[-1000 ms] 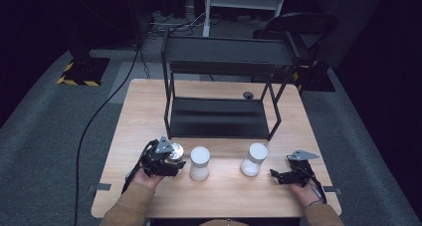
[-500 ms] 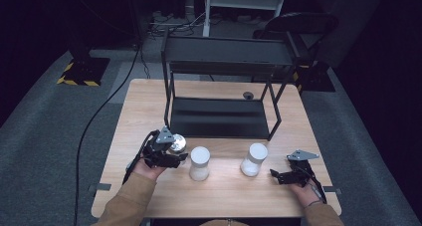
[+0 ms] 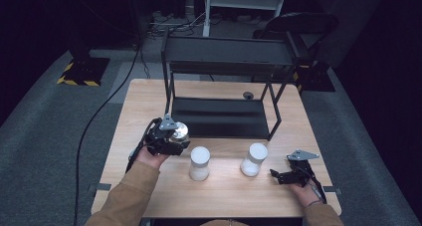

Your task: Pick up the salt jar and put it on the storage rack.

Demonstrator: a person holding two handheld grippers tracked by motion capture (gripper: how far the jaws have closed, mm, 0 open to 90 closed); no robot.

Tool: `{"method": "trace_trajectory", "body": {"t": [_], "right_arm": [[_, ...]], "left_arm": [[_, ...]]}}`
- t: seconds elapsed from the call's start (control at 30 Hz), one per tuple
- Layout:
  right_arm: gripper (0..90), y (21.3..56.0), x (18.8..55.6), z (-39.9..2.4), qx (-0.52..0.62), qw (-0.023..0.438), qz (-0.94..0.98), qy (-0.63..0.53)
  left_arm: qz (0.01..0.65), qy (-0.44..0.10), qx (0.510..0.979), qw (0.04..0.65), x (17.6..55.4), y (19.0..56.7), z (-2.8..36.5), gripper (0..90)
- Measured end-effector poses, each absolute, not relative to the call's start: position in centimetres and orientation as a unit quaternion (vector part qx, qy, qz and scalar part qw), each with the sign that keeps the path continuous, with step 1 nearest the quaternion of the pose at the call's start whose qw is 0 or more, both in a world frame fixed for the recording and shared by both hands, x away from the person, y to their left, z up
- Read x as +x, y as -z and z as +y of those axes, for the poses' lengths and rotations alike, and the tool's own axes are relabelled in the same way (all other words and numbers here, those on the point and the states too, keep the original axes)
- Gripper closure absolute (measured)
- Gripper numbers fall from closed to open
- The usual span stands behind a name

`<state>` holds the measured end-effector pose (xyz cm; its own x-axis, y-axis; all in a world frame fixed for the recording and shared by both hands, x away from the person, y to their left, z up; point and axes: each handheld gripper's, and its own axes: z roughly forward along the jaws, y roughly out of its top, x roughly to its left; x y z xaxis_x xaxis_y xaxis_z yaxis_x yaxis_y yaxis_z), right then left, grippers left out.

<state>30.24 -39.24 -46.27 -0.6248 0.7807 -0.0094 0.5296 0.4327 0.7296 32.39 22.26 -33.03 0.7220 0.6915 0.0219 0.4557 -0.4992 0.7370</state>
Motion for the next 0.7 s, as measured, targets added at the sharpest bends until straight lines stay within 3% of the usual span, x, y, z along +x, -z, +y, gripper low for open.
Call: {"method": "trace_trajectory", "body": {"t": [0.7], "right_arm": [[1.1,46.3,30.2,-39.2,0.396,0.176,0.828,-0.357]], "left_arm": [[0.335,-0.177,0.848,0.37,35.9,32.2,21.0,30.2]]}}
